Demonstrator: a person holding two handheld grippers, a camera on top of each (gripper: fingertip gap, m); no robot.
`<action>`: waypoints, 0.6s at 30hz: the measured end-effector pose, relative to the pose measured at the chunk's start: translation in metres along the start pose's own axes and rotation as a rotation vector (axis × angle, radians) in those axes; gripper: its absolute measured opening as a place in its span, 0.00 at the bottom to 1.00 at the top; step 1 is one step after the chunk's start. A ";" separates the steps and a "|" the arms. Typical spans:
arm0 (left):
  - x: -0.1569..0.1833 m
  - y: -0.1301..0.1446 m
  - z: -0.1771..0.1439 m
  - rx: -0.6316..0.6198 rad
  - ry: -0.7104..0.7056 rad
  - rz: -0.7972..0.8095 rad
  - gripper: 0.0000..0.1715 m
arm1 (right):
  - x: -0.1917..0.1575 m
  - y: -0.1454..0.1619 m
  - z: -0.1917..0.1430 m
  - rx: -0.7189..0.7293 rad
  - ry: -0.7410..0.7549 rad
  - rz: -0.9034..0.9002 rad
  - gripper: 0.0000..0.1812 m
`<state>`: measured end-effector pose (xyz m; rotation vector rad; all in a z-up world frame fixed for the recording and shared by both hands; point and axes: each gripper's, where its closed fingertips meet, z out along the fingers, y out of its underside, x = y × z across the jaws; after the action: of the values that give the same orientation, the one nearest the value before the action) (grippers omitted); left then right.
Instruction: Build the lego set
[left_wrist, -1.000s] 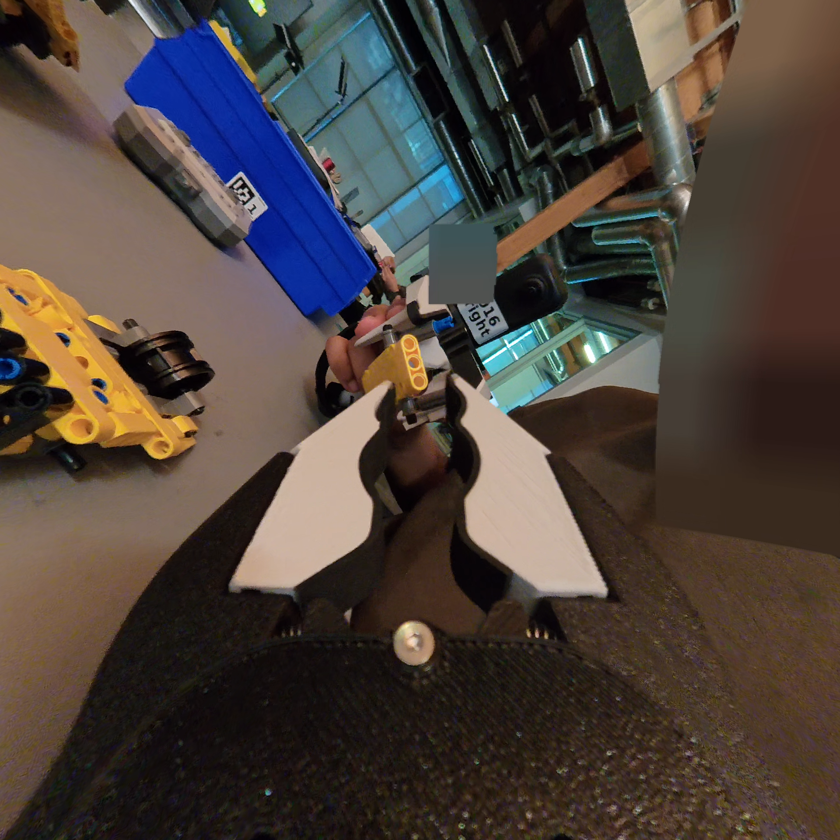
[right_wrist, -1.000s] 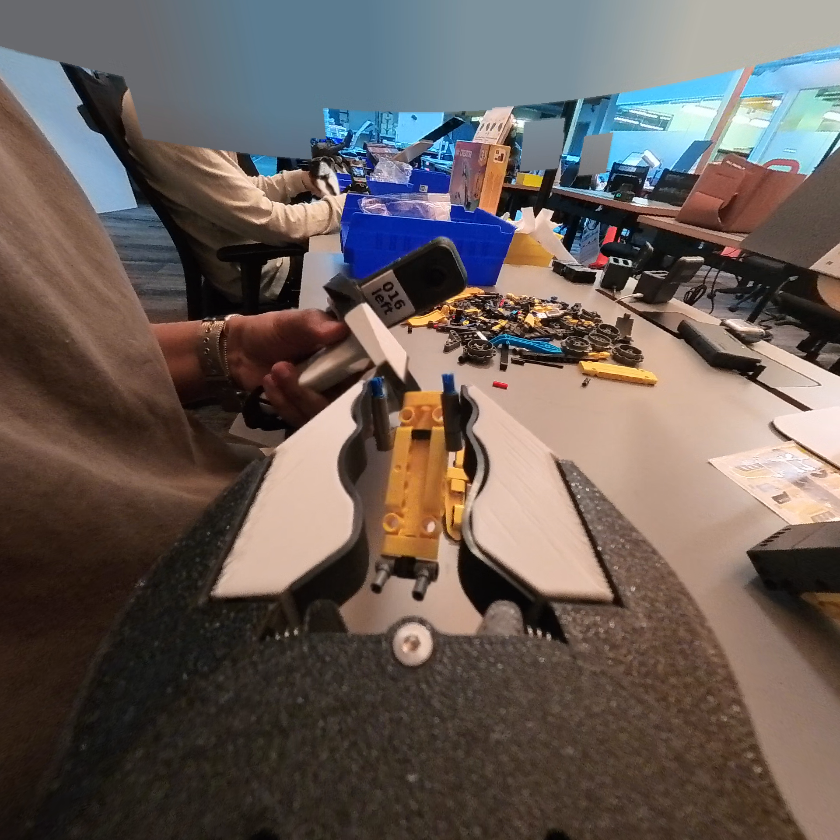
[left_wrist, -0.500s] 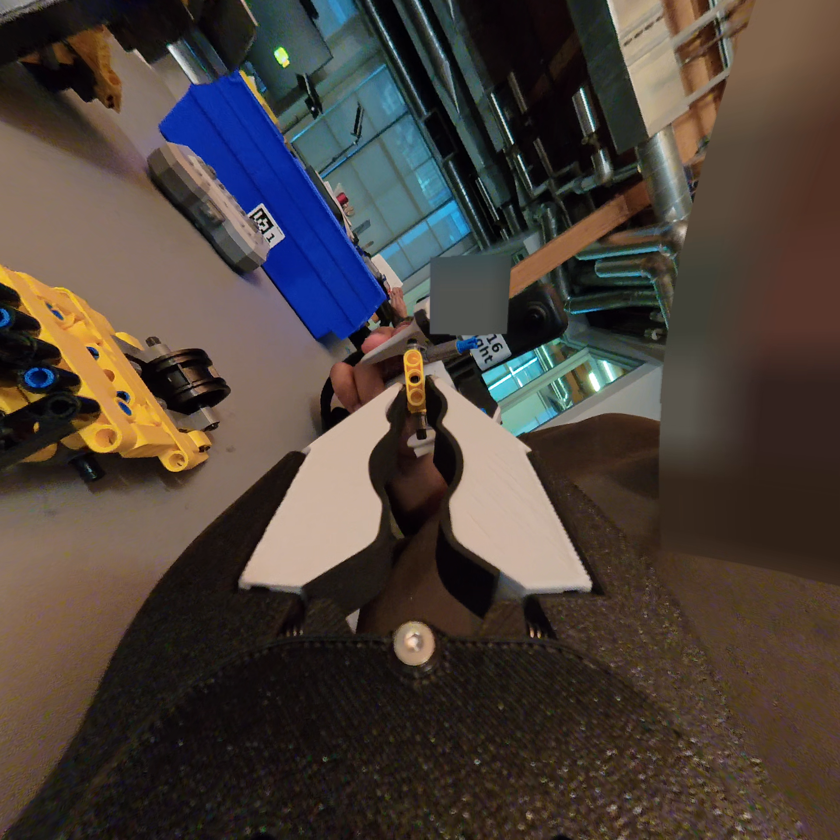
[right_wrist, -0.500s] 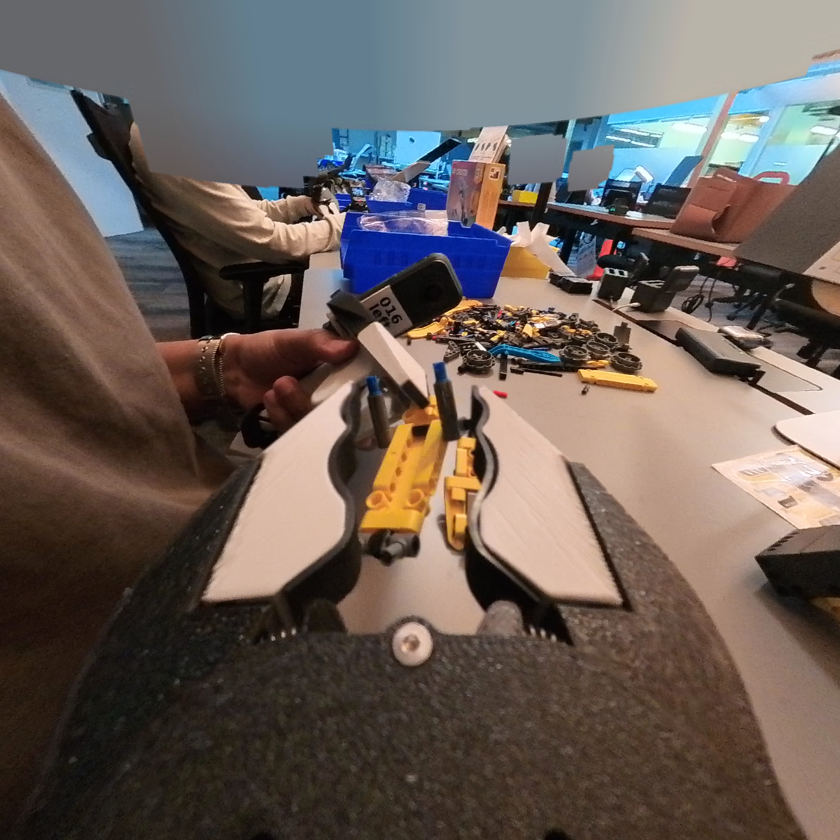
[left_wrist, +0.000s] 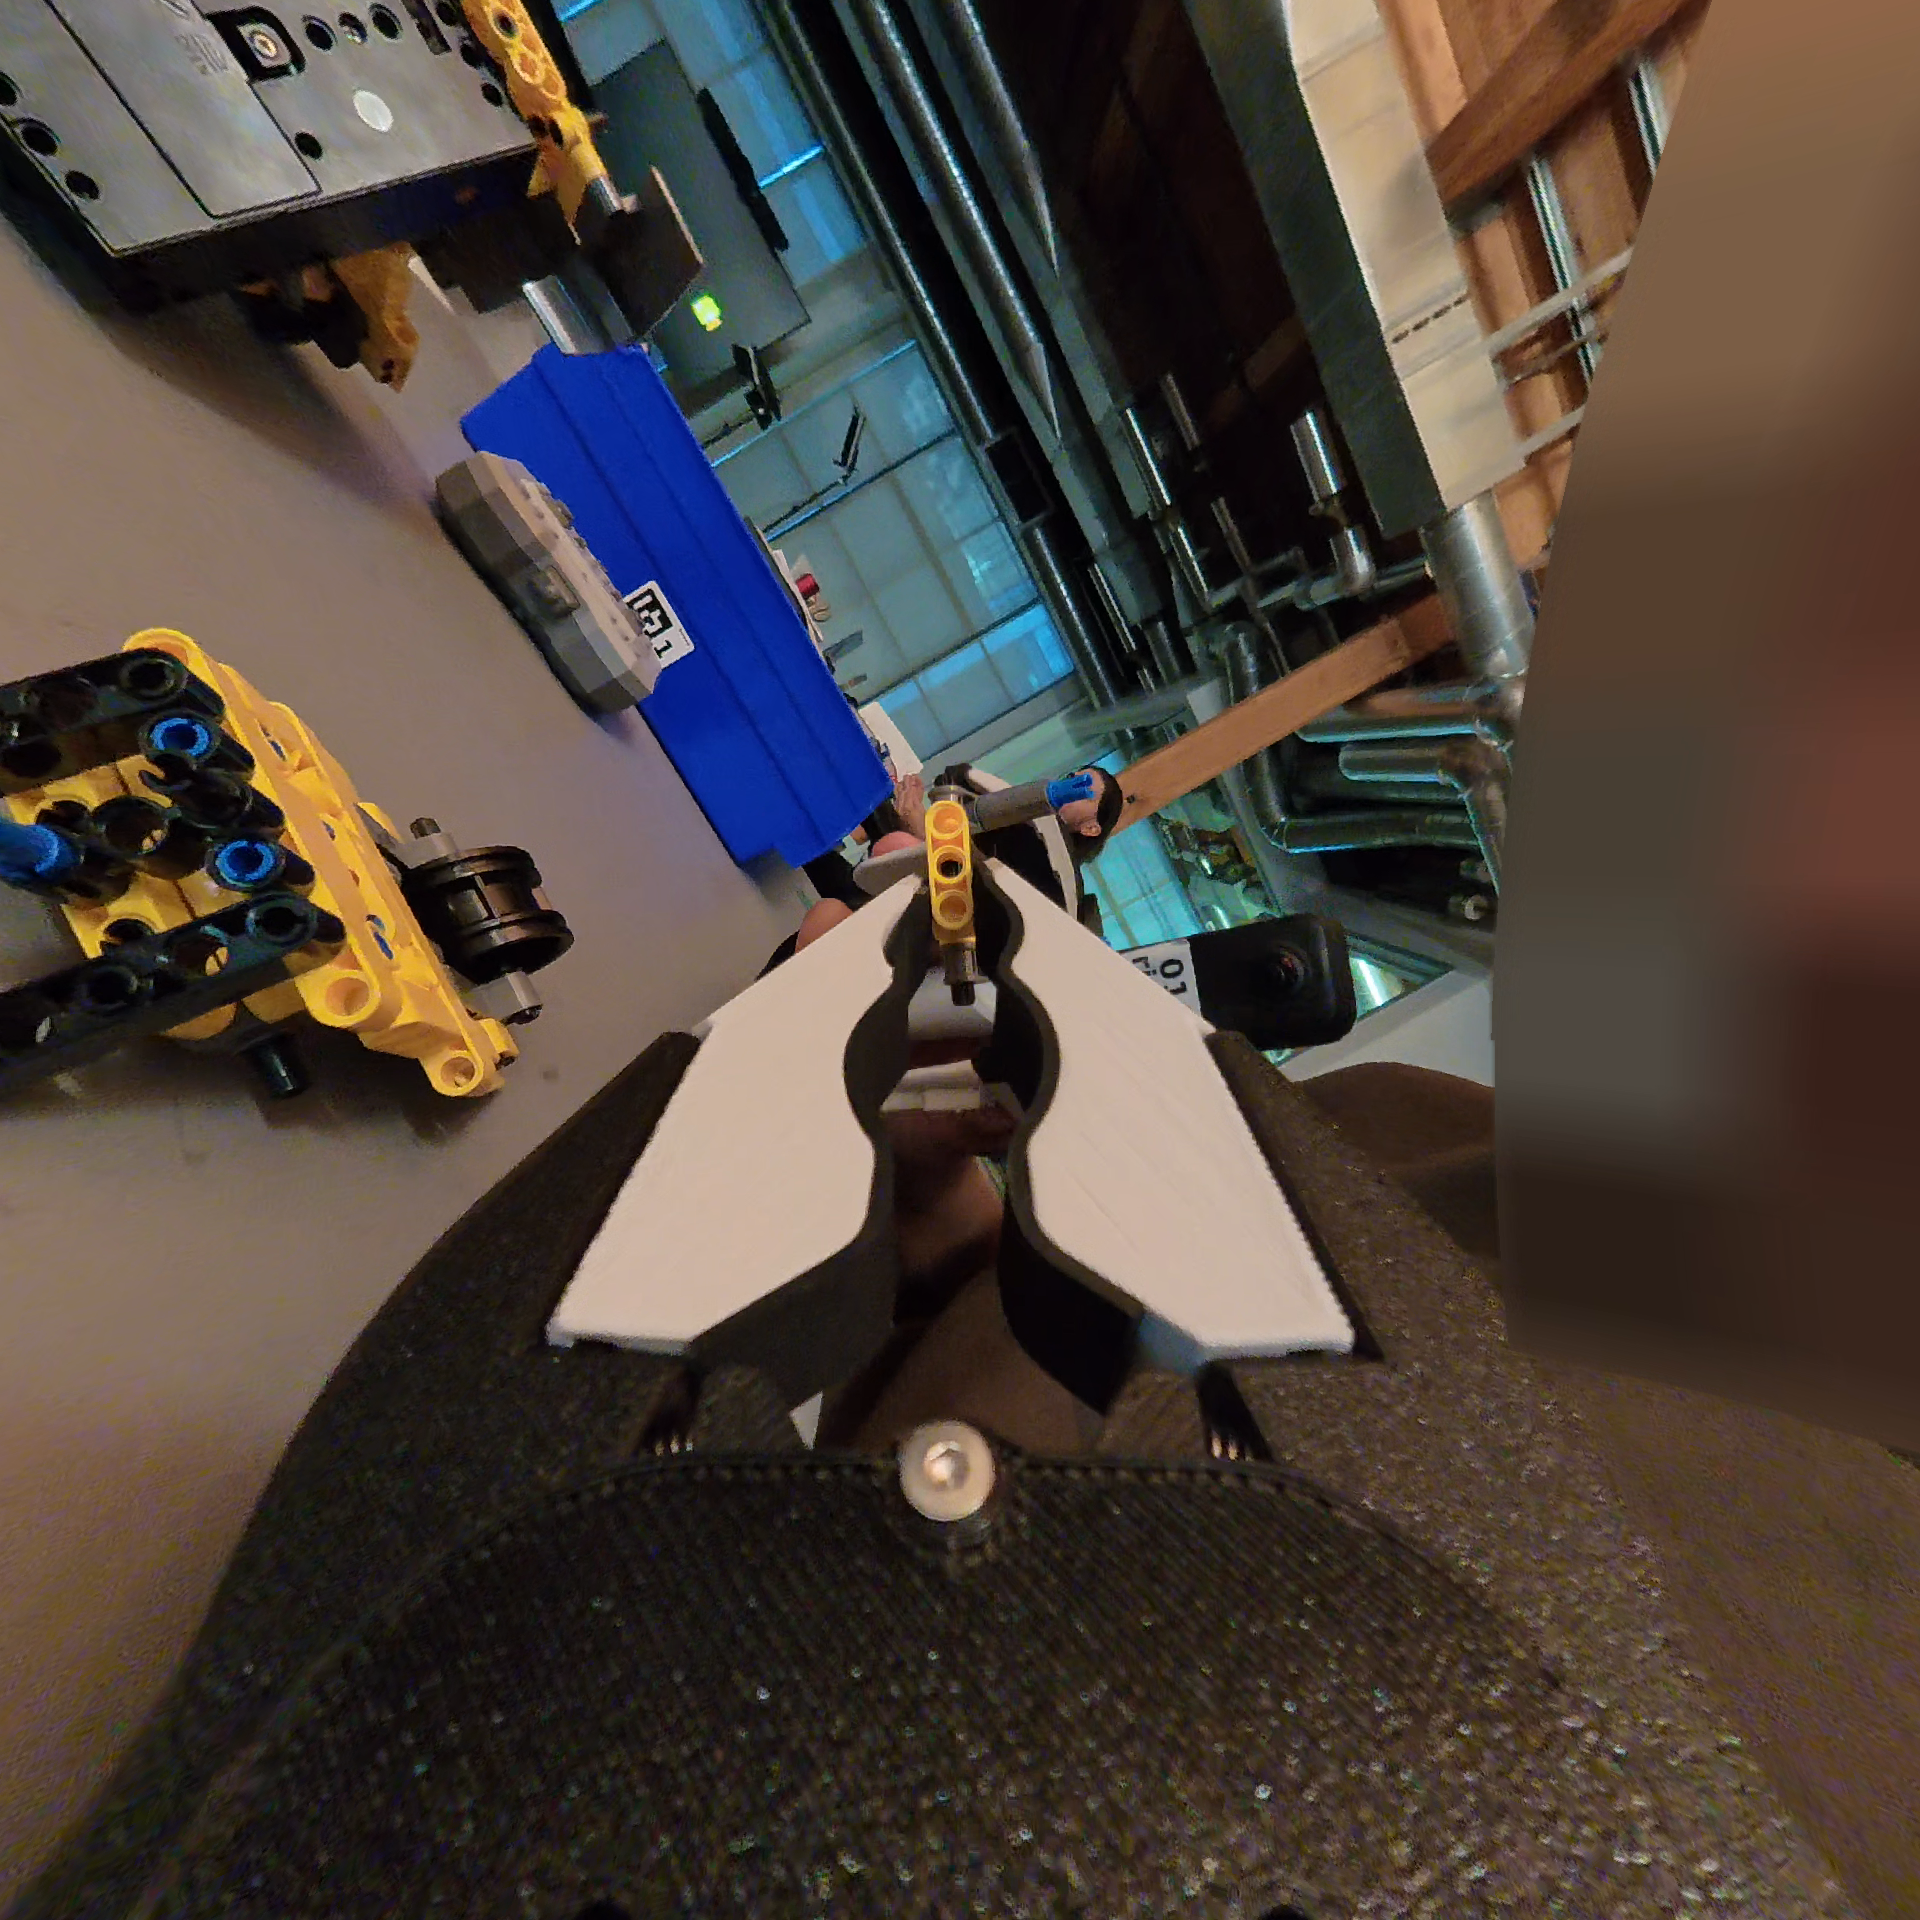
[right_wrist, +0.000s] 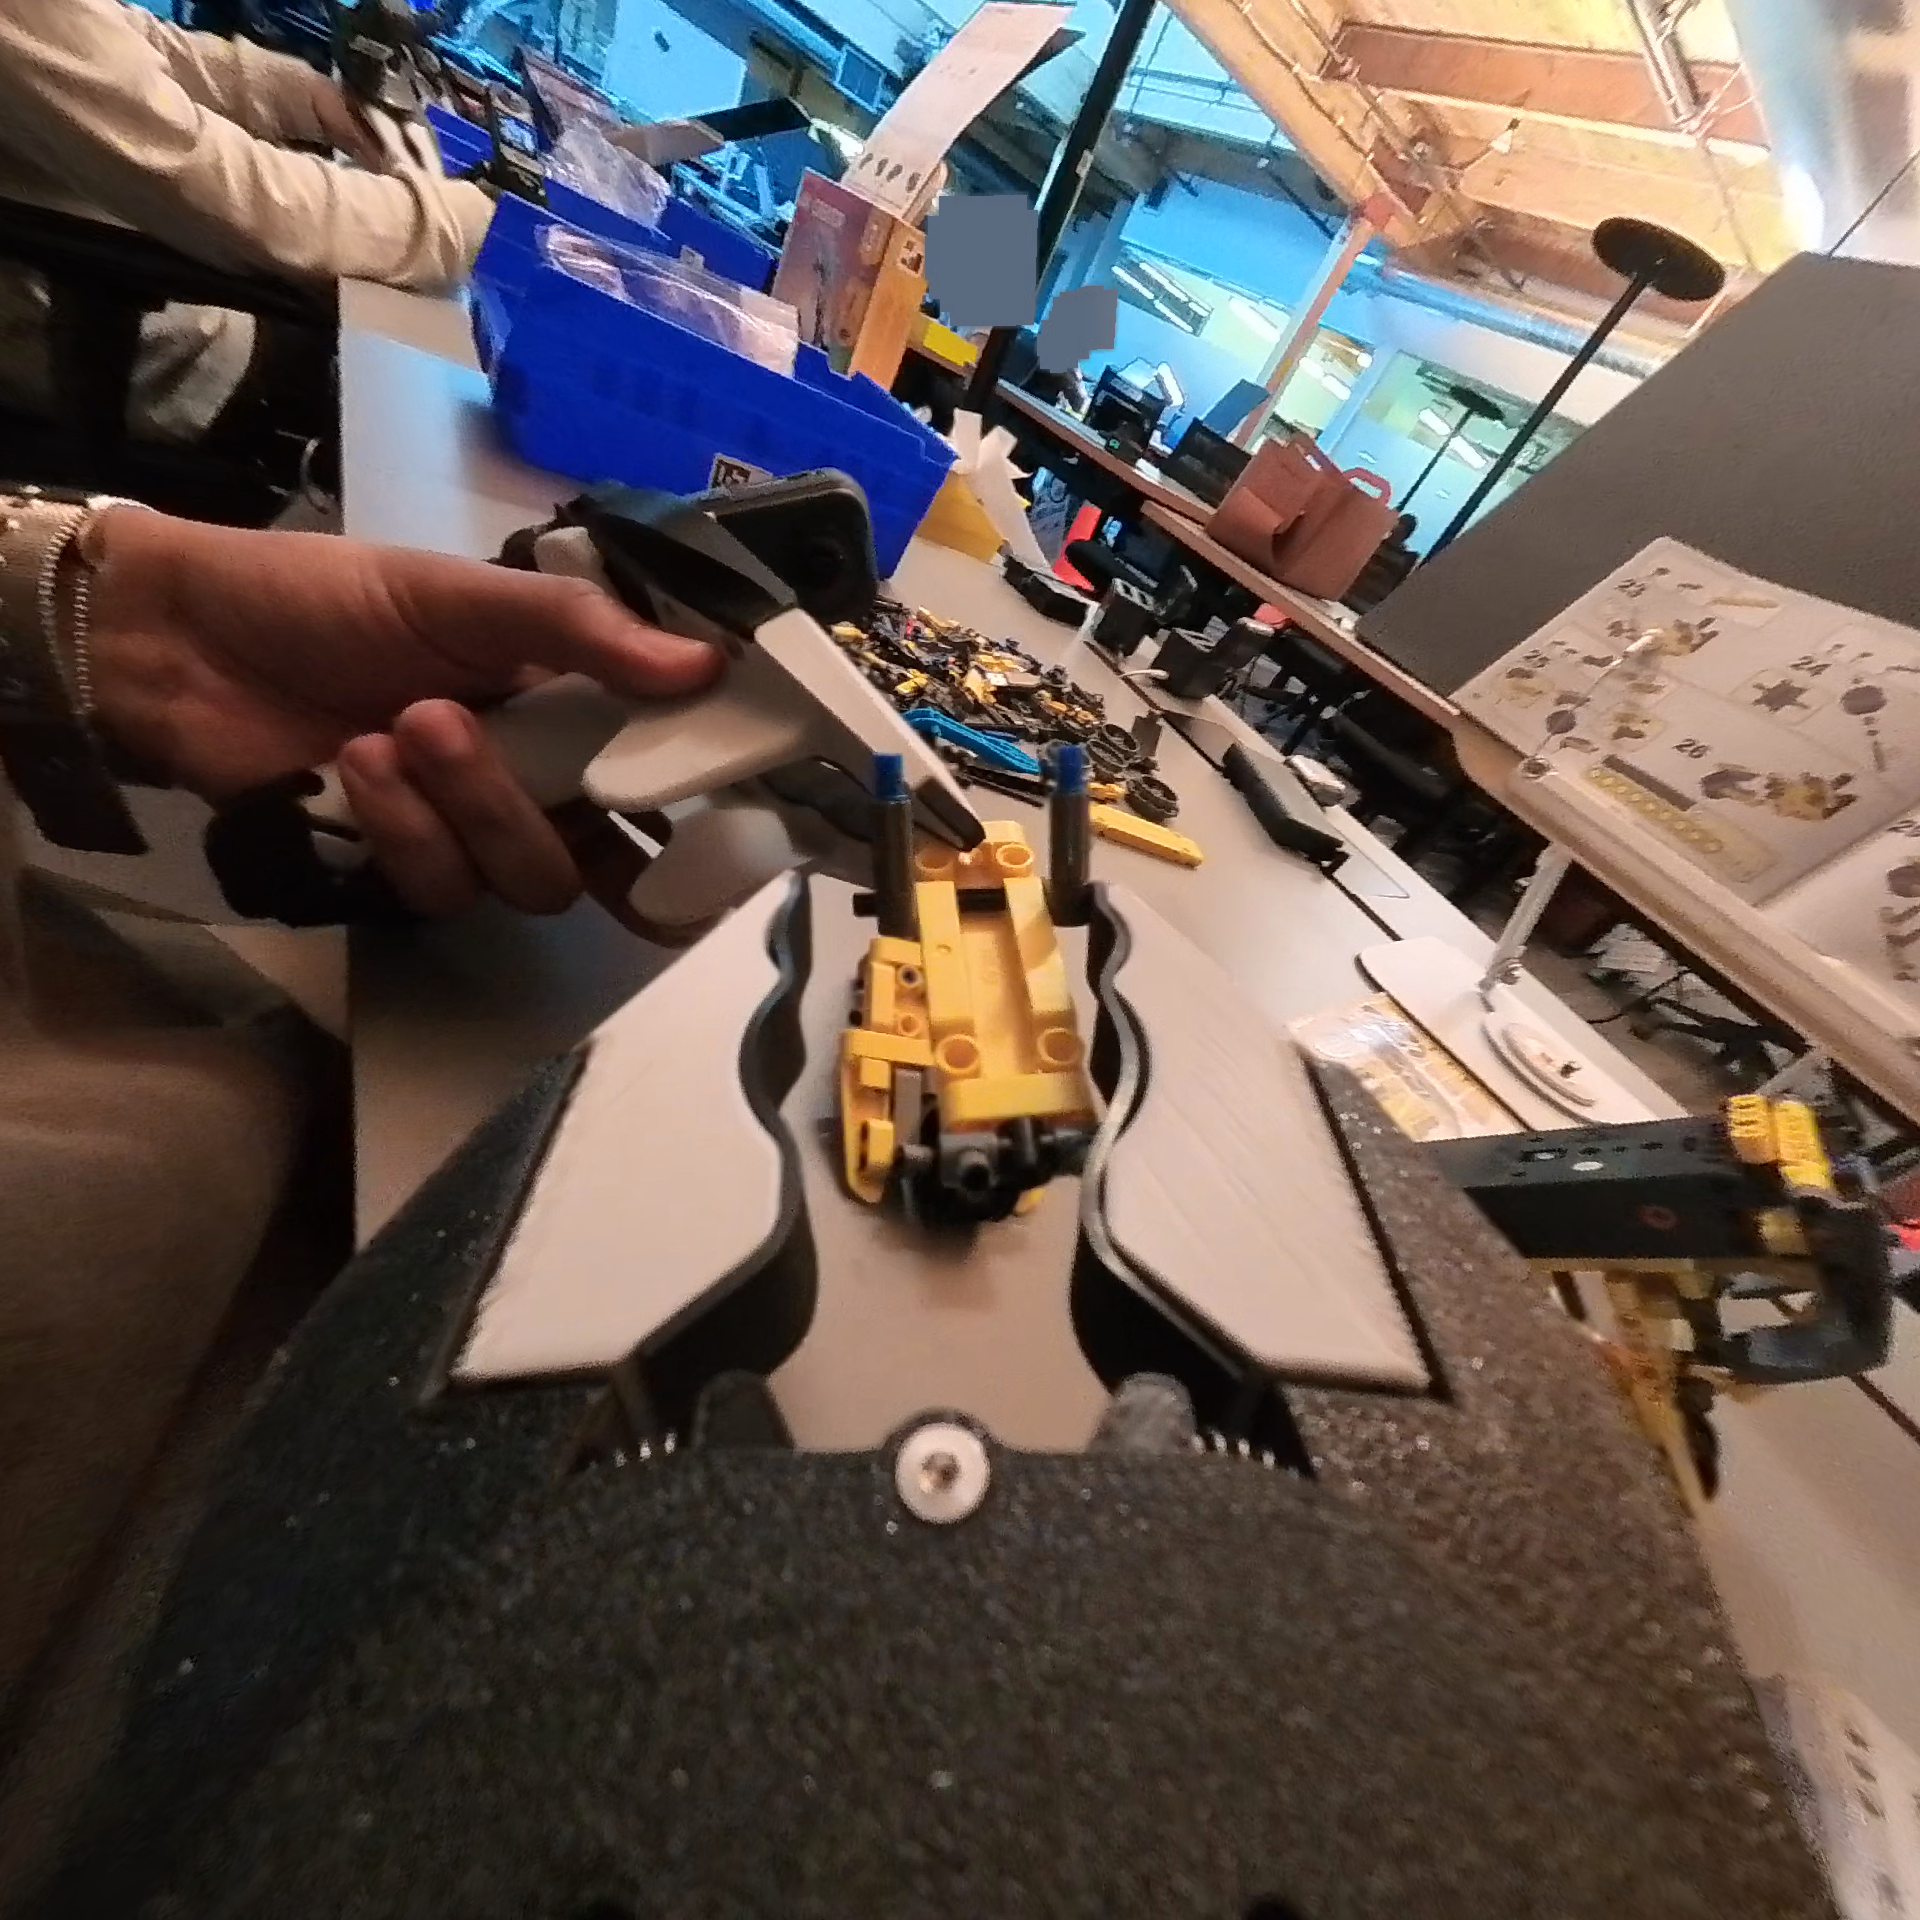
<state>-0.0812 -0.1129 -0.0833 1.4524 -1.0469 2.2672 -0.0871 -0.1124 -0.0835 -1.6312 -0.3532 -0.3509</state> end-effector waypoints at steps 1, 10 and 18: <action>0.001 0.001 0.000 -0.001 0.004 -0.002 0.01 | 0.002 -0.001 -0.001 0.005 0.009 -0.007 0.27; 0.002 0.008 0.003 -0.037 -0.005 0.021 0.01 | 0.000 -0.005 -0.005 0.049 -0.051 0.024 0.23; -0.006 -0.001 -0.002 0.009 -0.098 0.099 0.16 | 0.006 -0.001 -0.008 0.015 -0.061 0.056 0.22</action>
<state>-0.0789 -0.1100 -0.0880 1.5620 -1.1627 2.2904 -0.0822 -0.1200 -0.0796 -1.6363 -0.3545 -0.2564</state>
